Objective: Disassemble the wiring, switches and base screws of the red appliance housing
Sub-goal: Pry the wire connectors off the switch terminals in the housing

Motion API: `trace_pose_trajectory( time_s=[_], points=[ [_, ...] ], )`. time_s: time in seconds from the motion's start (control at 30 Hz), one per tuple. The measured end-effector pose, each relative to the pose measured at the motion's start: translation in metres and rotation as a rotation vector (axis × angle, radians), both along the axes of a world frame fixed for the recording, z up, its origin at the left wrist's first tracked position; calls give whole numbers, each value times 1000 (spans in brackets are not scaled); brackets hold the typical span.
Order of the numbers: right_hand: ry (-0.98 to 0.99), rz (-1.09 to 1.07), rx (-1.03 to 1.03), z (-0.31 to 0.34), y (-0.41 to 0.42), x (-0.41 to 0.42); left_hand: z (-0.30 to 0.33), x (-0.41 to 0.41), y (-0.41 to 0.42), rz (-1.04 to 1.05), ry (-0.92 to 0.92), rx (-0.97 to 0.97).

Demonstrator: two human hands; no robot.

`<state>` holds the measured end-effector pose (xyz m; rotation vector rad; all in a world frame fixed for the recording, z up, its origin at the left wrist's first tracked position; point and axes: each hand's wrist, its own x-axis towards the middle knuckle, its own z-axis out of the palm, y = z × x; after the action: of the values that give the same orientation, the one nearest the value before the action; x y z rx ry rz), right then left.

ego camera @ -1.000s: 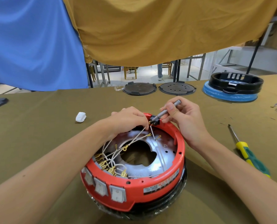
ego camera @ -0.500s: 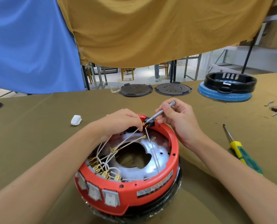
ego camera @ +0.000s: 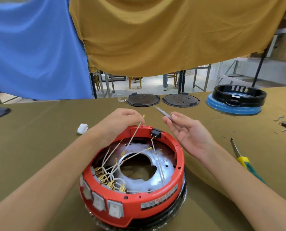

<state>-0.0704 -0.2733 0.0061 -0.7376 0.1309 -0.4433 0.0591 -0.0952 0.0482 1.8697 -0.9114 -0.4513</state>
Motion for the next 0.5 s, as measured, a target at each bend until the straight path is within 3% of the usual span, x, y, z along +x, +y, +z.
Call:
trace_pose_trajectory(
  time_s=[0.23, 0.33, 0.5],
  points=[
    [6, 167, -158, 7, -6, -4, 18, -17, -9, -14, -113, -29],
    [21, 135, -247, 10, -3, -2, 24, -24, -16, -95, -78, -11],
    [56, 0, -424, 10, 6, -1, 25, -36, -29, -148, -263, 48]
  ],
)
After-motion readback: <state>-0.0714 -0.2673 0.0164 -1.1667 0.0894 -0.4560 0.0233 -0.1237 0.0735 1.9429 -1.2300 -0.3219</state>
